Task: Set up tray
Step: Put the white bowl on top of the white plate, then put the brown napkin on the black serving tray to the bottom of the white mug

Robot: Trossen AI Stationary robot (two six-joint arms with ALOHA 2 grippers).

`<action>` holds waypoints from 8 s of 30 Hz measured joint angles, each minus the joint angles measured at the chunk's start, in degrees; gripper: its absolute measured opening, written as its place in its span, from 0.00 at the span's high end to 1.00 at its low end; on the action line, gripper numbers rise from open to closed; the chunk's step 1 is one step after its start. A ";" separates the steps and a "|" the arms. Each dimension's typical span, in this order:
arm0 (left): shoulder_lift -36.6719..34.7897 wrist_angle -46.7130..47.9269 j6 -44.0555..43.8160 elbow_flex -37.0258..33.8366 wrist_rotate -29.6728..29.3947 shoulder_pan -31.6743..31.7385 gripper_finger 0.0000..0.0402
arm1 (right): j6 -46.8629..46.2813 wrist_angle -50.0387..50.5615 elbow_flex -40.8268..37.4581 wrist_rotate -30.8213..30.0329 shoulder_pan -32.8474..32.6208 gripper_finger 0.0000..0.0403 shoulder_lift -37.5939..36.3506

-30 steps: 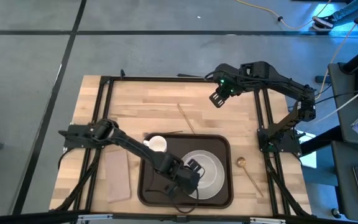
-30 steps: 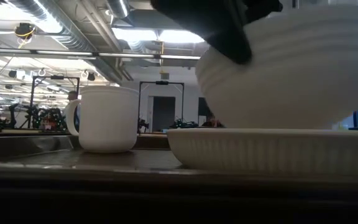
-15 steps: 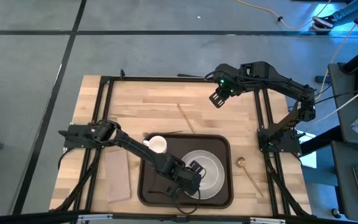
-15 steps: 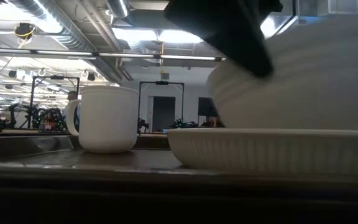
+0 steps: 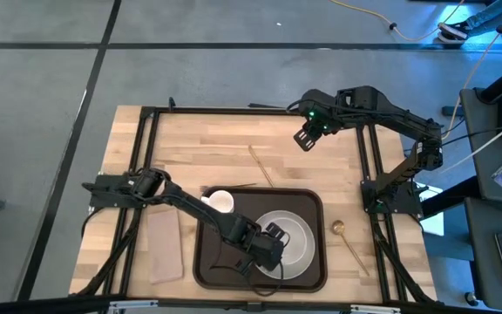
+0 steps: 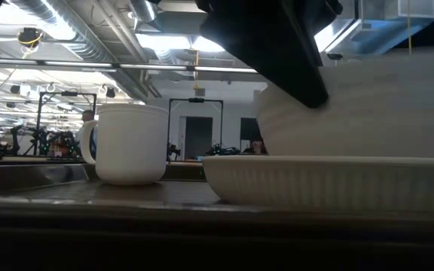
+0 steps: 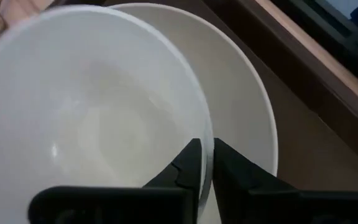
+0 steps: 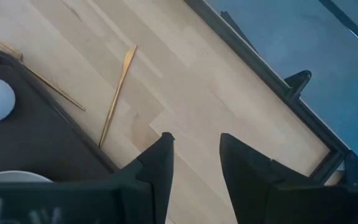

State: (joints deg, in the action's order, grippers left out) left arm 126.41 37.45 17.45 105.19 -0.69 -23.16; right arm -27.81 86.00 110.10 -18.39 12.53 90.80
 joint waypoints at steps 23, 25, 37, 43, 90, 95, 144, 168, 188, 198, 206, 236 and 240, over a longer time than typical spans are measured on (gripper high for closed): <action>-2.20 11.47 -4.12 4.58 -4.57 -0.02 0.66 | 1.29 0.11 0.00 0.00 -0.02 0.67 0.00; -2.81 14.46 -4.77 6.65 -5.31 -0.04 0.67 | 1.37 0.12 0.00 0.00 -0.02 0.67 0.00; -18.97 32.19 -20.87 8.68 -14.47 4.27 0.68 | 2.60 2.94 0.00 0.00 -0.02 0.67 0.00; -29.64 45.99 -52.15 8.76 -20.93 5.72 0.68 | 2.58 2.86 0.00 0.00 -0.33 0.67 -0.02; -40.50 -1.17 -122.52 -68.32 11.91 -19.93 0.47 | 2.59 -2.91 -11.58 3.56 -0.48 0.67 0.00; -38.10 -1.74 -121.12 -68.30 16.09 -19.95 0.47 | 2.90 -3.04 -11.58 3.54 -0.48 0.67 0.00; -54.21 6.57 -91.12 -36.94 -9.65 -18.91 0.99 | 5.63 -2.81 -11.54 3.56 -0.50 0.67 0.00; -31.86 -9.35 -81.22 -36.91 -0.85 -11.50 0.98 | 5.59 -2.93 -11.54 3.64 -0.52 0.67 0.00; -25.64 -1.85 -82.39 -36.87 -7.51 -9.70 0.98 | 5.60 -2.93 -11.54 3.56 -1.05 0.67 0.00; -25.64 2.14 -81.80 -36.87 -6.63 -9.54 0.98 | 5.58 -2.99 -11.54 3.52 -1.05 0.67 0.00; -25.64 3.90 -82.14 -36.87 -4.24 -8.69 0.95 | 5.57 -3.08 -11.54 3.50 -1.05 0.67 0.00; -26.27 -7.58 -78.10 -36.87 2.65 -5.62 0.57 | 5.66 -8.44 -11.54 3.54 -1.03 0.67 0.00; -26.29 -6.92 -78.14 -36.87 2.64 -5.66 0.59 | 5.65 -8.44 -11.54 3.56 -1.03 0.67 0.00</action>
State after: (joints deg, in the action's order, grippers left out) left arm 100.12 30.54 -60.69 68.31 1.96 -28.82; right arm -22.16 77.56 98.56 -14.83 11.51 90.80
